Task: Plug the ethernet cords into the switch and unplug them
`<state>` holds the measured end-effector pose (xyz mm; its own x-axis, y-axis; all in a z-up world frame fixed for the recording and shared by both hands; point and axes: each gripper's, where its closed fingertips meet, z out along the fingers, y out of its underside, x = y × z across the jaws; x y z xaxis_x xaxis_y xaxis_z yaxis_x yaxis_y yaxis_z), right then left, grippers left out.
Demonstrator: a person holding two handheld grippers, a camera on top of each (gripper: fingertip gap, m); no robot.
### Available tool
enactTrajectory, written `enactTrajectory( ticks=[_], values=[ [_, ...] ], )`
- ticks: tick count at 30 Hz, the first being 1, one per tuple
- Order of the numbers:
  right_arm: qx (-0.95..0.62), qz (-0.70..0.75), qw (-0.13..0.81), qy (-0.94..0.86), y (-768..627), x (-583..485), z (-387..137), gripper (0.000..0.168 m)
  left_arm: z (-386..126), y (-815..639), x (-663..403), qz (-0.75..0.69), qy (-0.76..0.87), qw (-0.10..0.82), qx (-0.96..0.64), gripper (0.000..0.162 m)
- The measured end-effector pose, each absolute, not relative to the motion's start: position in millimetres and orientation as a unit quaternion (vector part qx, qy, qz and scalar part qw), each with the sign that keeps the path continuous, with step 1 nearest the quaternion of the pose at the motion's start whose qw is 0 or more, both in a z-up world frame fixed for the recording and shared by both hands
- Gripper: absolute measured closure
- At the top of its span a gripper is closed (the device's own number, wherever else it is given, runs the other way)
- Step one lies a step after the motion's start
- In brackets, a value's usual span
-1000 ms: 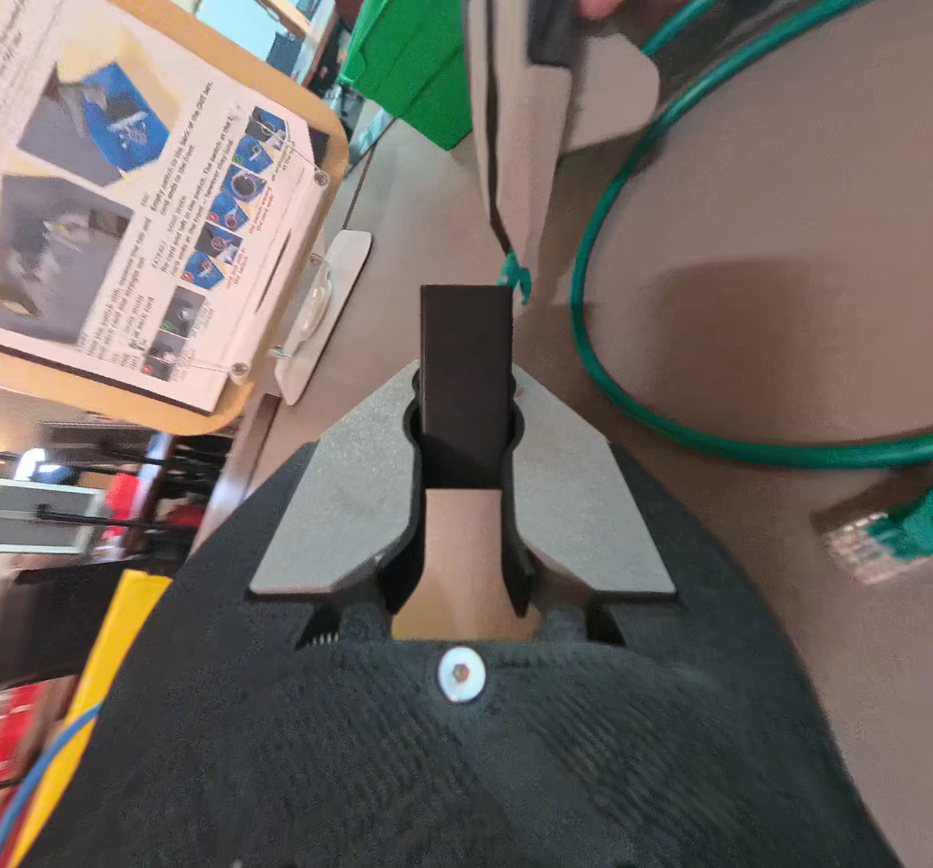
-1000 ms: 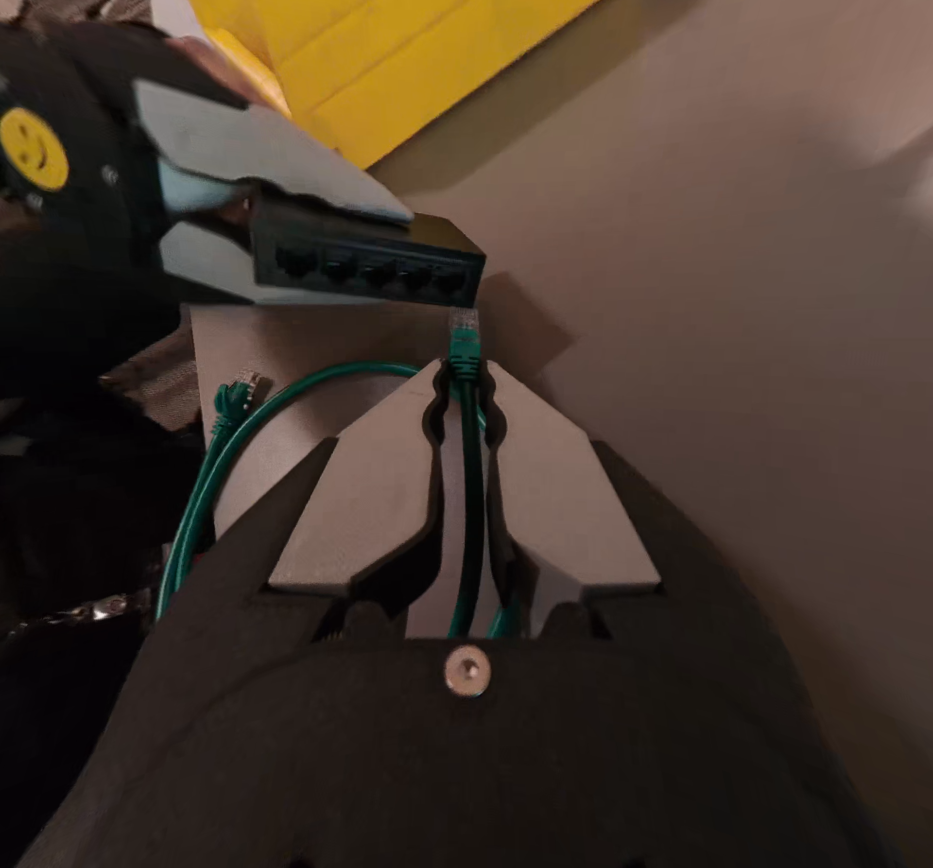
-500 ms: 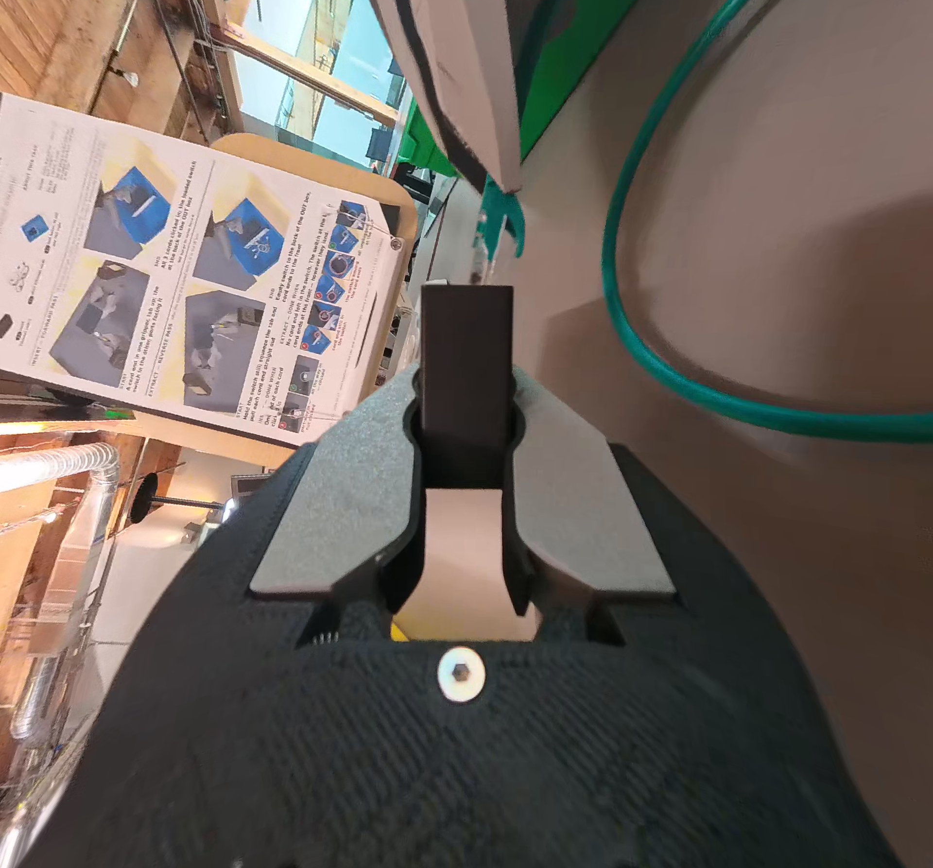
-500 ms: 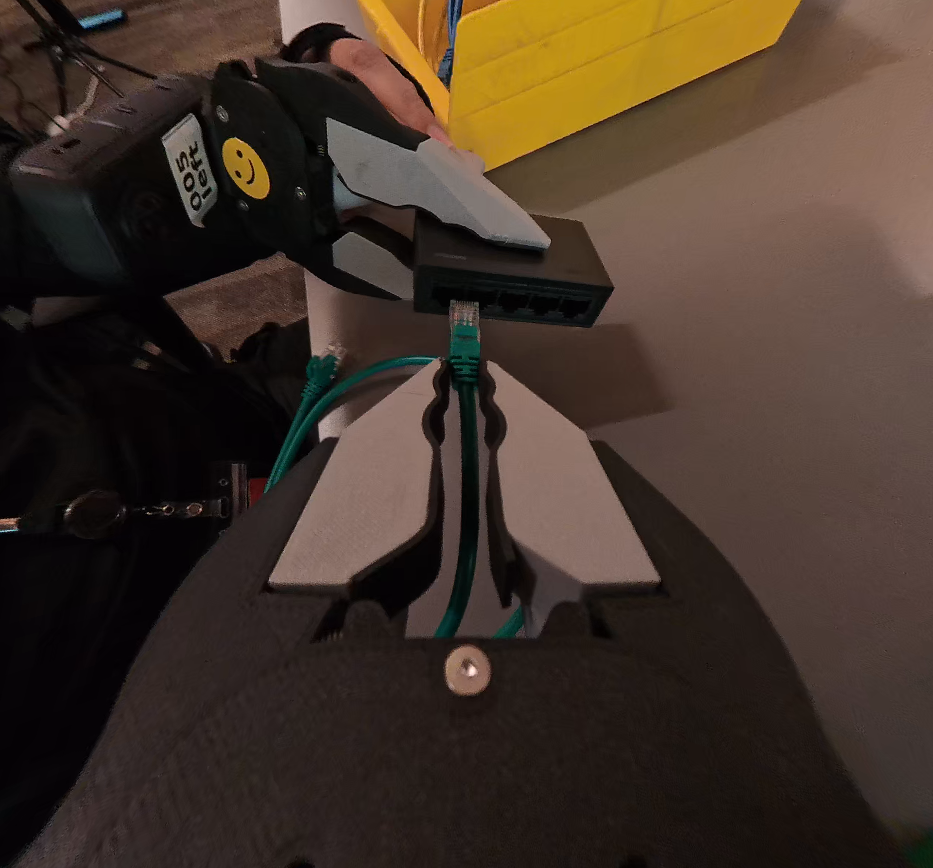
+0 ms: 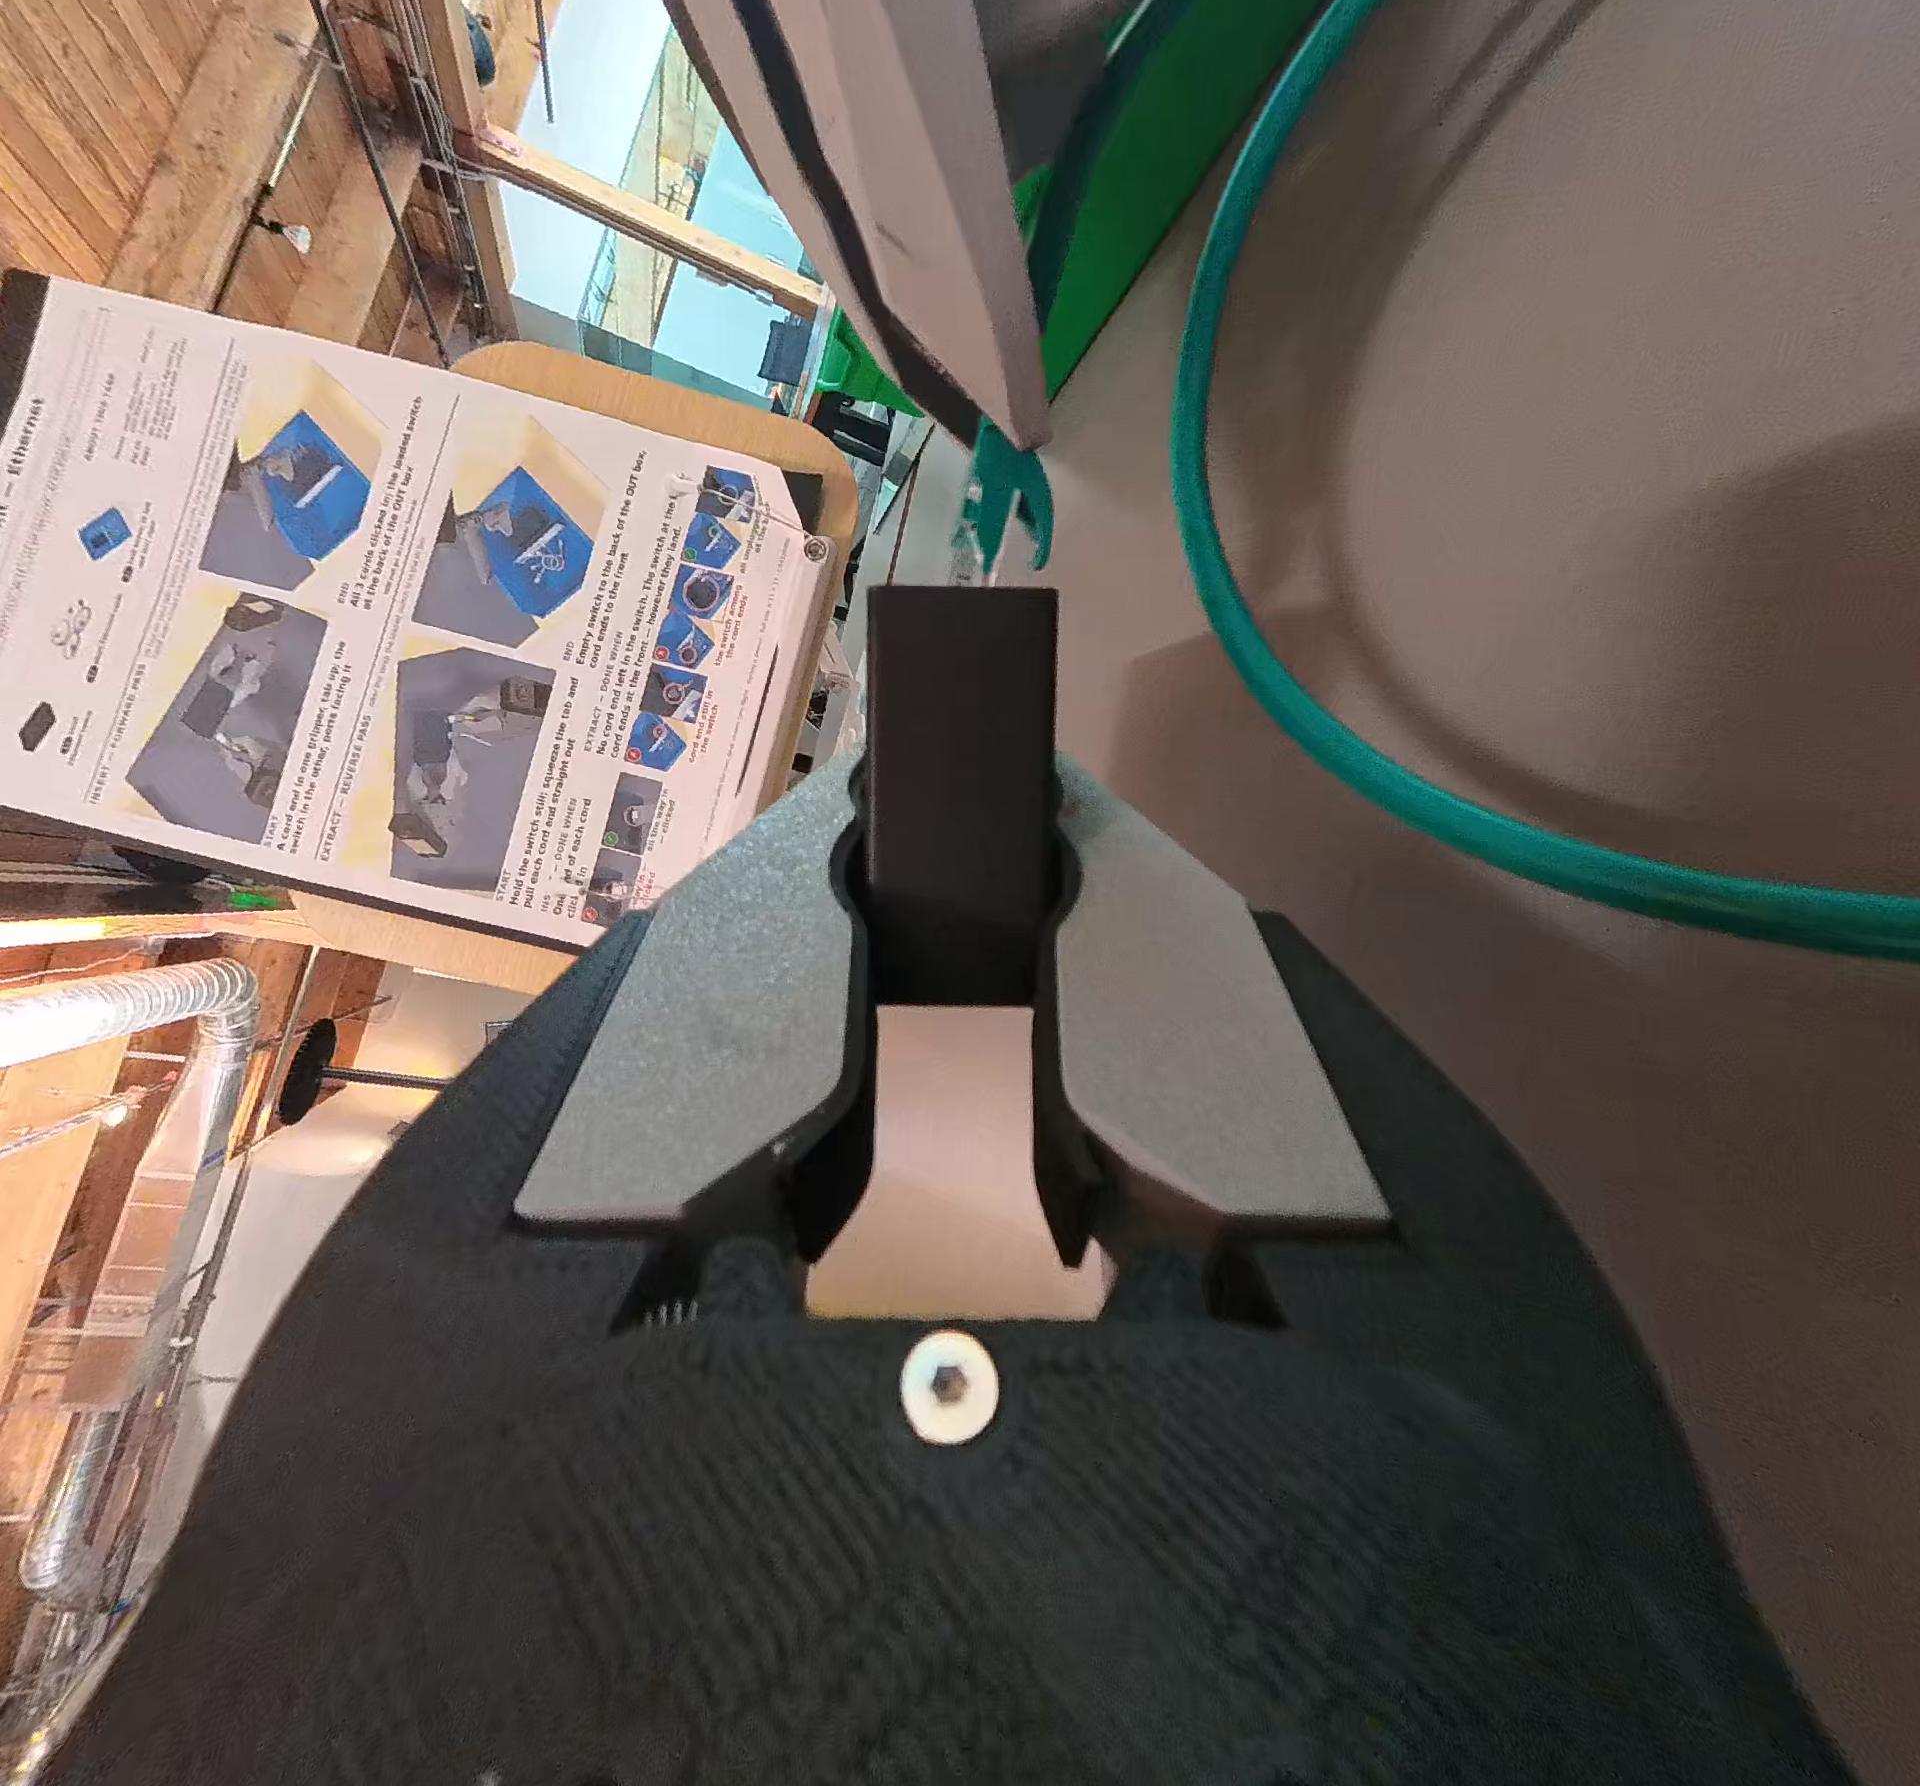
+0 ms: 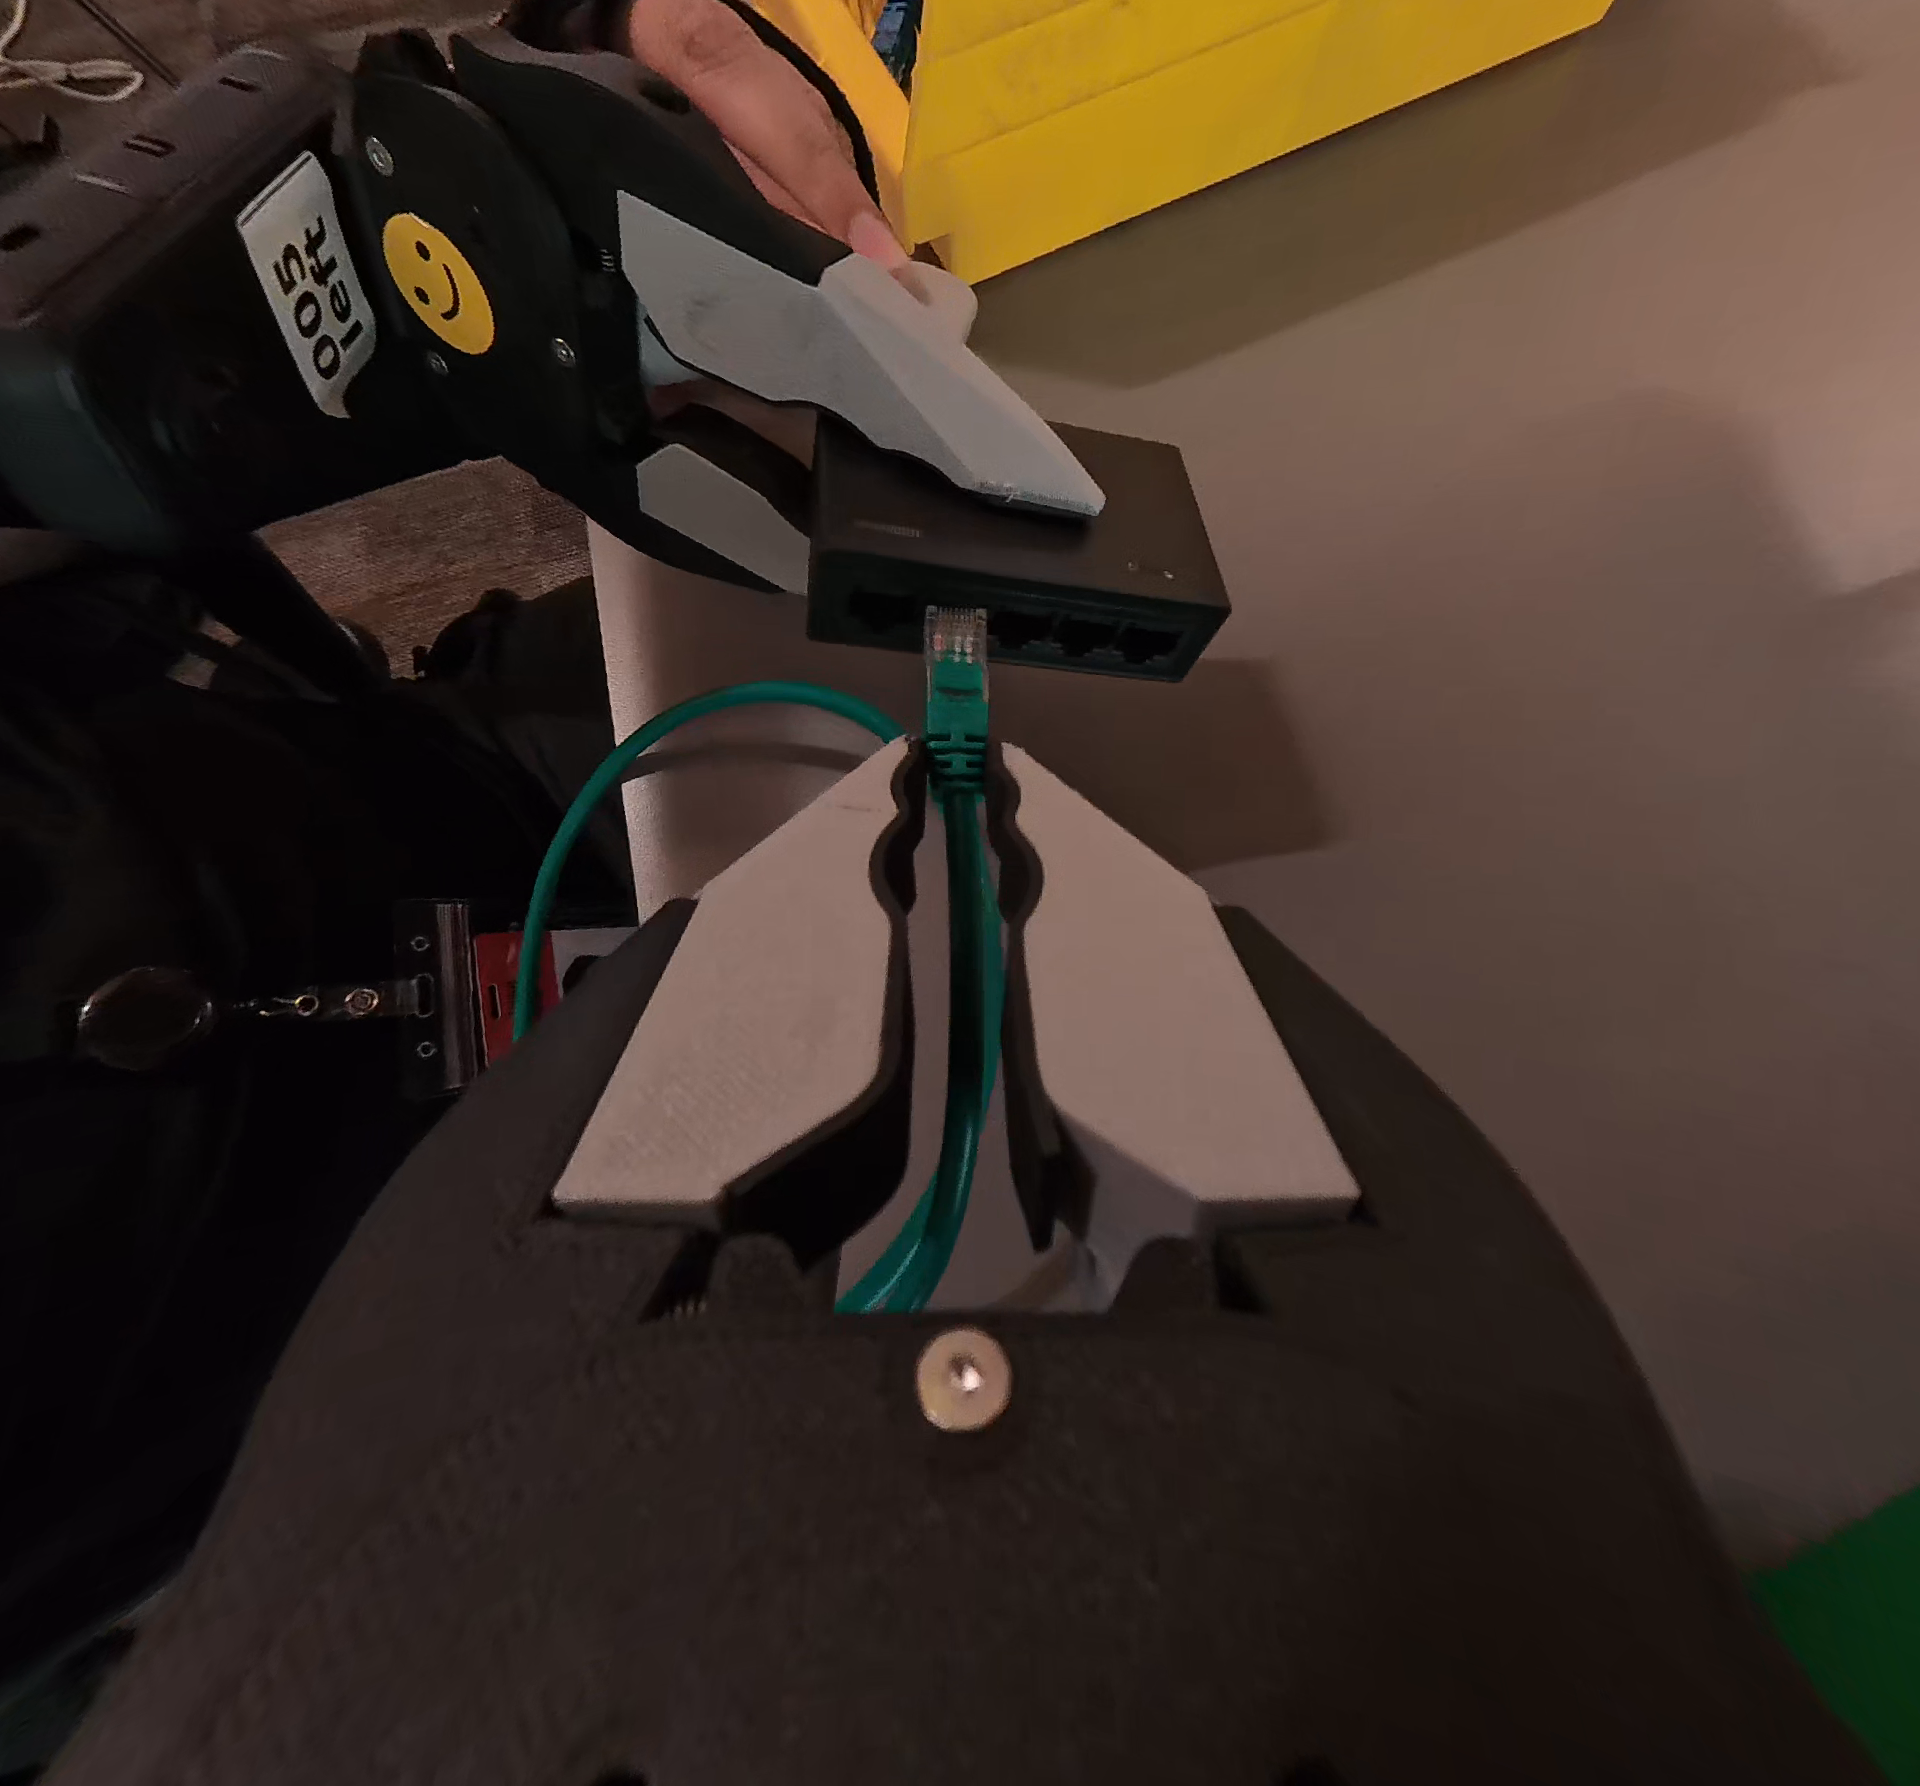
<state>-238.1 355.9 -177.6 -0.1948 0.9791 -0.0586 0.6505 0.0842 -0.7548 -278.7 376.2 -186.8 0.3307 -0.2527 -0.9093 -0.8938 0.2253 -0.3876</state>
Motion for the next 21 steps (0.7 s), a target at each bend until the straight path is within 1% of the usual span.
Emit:
enactTrajectory(
  ticks=[12, 15, 21],
  values=[
    [-0.583, 0.308, 0.192, -0.727, 354.2, -235.4, -178.3, 0.16, -190.4, 374.2, -275.8, 0.274, 0.525, 0.586, -0.553, 0.136],
    [-0.589, 0.295, 0.159, -0.735, 349.7, -232.2, -186.2, 0.16, -190.1, 373.4, -272.4, 0.271, 0.528, 0.59, -0.547, 0.136],
    [-0.599, 0.313, 0.157, -0.72, 352.0, -236.2, -184.8, 0.16, -192.2, 375.0, -275.0, 0.287, 0.531, 0.582, -0.545, 0.136]
  ],
)
